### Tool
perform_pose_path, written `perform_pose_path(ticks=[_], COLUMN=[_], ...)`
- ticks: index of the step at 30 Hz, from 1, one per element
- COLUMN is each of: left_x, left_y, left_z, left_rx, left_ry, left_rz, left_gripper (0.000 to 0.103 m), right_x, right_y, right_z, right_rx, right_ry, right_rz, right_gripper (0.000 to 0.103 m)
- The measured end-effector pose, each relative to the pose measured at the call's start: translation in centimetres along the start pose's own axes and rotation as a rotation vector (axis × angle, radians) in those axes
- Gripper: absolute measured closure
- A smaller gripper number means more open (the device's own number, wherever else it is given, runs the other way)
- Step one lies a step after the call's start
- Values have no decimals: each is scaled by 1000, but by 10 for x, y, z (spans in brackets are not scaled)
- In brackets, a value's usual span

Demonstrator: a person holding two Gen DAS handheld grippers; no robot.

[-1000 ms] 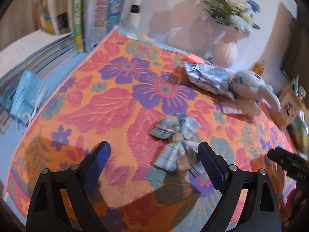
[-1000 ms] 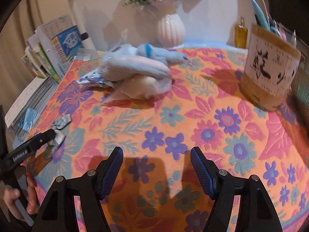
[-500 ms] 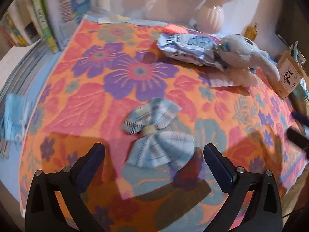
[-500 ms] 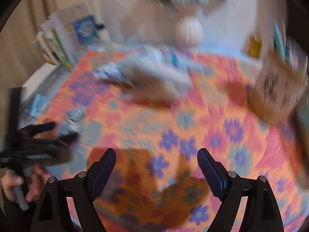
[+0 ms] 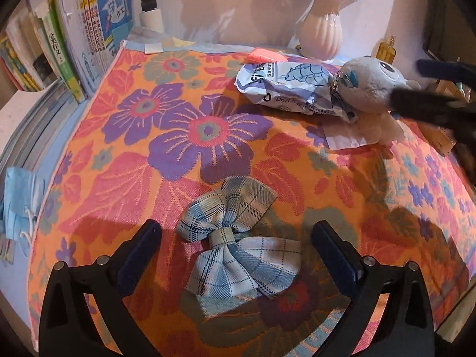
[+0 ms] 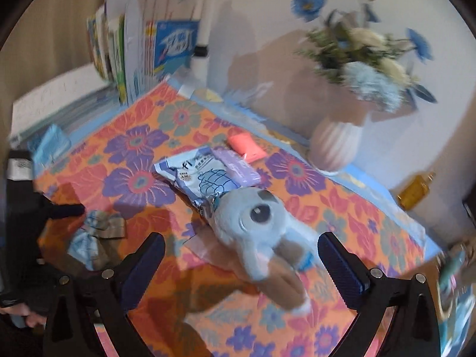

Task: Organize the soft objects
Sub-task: 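Grasp the plaid bow with the left tool while the right tool grasps the grey plush toy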

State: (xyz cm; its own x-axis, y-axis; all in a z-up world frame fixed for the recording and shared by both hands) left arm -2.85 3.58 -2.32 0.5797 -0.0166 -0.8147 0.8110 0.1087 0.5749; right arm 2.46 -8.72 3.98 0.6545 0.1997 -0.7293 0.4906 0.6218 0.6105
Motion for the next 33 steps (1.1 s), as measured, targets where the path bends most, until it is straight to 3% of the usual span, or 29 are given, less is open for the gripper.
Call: perform_pose_path(ticks=[3,6,8,10,11,13,21,24,28,30,33], left_x=[0,-5,-8,-10,-11,-13,-43,-48,-43,-42,-40], left_y=[-1,-1,-1,-1,-2,-2,-6,-4,-2,-2,-3], left_z=[0,-2,-6,-7,-6,-5,2,12,34,43,53], left_rx=[-1,-19,-34,-44,-41,-35,-38,-31,-10,-1,12], left_ry=[-2,-20,-32,-45,-41,-37,-140,-176,-194,-199,-229], left_rz=[8,31,49,62,68,84,140,154,156,162,178], left_gripper=[2,9,21,46,53,77,80,80,80,80,80], right_x=[25,32,27,20,17,7,-83,-101,-84,-75,-74], right_y=[2,-1,-2,-4,-5,-9,-43,-73,-112,-128,-146], right_z=[6,12,14,14,14,15,21,15,9,9,13], right_rx=[-12,-4,8,17,21,43,114,125,125,151,251], right_ry=[-47,-51,-46,-39,-45,-47,-194,-198,-230,-192,-22], right_rz=[-40,-49,-27,2,10,32,143,111,4,-22,1], right_gripper=[0,18,30,44,44,45,46,45,45,44,39])
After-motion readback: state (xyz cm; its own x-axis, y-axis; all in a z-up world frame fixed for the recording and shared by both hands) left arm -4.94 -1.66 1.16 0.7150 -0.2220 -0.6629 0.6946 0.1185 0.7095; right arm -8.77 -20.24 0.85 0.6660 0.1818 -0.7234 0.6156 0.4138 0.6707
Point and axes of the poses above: each gripper's, at about its wrist camera, not at the fingertips, and x roughly the way its jaws point, z to its right, y to its top, the point moved 3 cm from there along x, roughly the way its jaws point, and after that the axes turned 6 degrees about -x, right-handed, at the moved point
